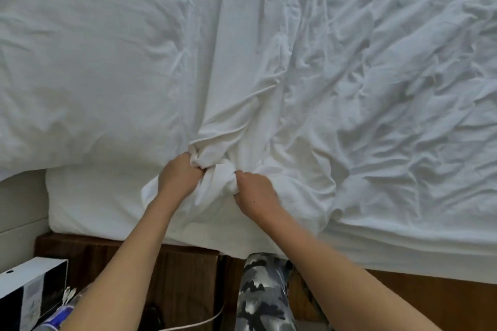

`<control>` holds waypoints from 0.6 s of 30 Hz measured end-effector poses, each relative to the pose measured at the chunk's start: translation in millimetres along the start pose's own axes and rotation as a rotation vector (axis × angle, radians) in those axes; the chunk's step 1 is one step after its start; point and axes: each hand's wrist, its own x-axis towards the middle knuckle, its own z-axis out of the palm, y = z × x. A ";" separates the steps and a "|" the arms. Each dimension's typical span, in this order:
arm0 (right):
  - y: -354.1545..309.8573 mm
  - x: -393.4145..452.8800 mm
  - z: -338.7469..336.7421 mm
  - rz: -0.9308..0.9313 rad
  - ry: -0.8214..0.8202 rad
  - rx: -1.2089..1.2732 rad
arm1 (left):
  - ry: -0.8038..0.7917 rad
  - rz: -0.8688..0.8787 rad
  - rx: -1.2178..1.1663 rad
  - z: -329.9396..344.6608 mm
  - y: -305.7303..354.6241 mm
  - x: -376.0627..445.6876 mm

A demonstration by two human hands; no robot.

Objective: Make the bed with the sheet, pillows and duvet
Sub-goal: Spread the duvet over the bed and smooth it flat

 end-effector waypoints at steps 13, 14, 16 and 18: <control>-78.8 -142.2 16.1 -0.328 -0.303 0.154 | 0.230 -0.559 0.178 -62.5 -181.4 -116.8; -66.1 -149.5 11.9 -0.284 -0.239 0.203 | 0.252 -0.602 0.194 -53.7 -173.8 -126.0; -25.0 -161.9 7.0 -0.194 -0.110 0.276 | 0.350 -0.470 0.255 -36.8 -142.8 -138.0; 34.2 -172.6 5.1 -0.133 -0.039 0.229 | 0.460 -0.133 0.329 -11.2 -94.8 -146.8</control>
